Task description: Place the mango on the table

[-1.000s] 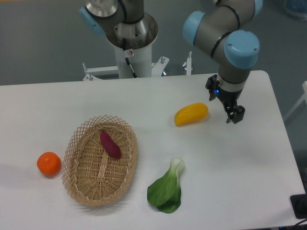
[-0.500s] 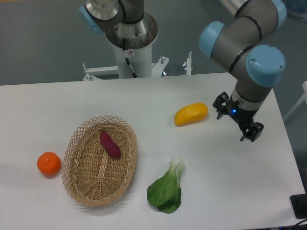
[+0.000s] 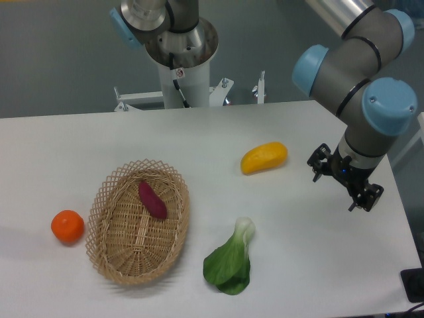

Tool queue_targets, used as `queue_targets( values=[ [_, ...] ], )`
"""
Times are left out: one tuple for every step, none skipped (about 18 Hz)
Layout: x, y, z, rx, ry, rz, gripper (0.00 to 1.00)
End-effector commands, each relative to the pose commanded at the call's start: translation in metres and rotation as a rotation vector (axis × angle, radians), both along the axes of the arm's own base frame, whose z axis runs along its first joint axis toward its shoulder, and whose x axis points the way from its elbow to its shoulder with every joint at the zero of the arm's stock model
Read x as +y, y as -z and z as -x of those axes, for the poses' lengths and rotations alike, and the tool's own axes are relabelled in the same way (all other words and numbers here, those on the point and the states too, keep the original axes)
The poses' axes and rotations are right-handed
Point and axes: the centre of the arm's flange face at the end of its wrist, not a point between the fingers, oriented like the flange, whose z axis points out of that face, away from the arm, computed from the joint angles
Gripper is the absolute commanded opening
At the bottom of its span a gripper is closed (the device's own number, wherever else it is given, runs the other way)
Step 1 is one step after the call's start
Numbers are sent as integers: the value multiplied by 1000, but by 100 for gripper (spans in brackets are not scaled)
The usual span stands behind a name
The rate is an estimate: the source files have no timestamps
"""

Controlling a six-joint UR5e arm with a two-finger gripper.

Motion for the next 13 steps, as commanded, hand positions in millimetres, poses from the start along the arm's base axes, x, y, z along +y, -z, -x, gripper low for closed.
queue_targets(
  values=[
    [-1,3,-1,-3,0,5,100],
    [0,3,-1,-3,1,7,100],
    [0,3,-1,-3,1,8,100],
    [0,3,-1,-1,1,8,100],
    [0,3,-1,-2,1,6,100],
    [0,4,-2,-3,1,8,100],
    [-1,5,-2,-5,1,10,100],
    [-1,5,-3,-6,1,10,100],
    [-1,6,-3,-7,1,10,100],
    [-1,6,-3,-7,1,10,100],
    [-1,6,-3,-7,1,10,100],
    [-1,5,-4,-7,1,10,100],
    [0,6,-4,-9,3,10,100]
  ],
)
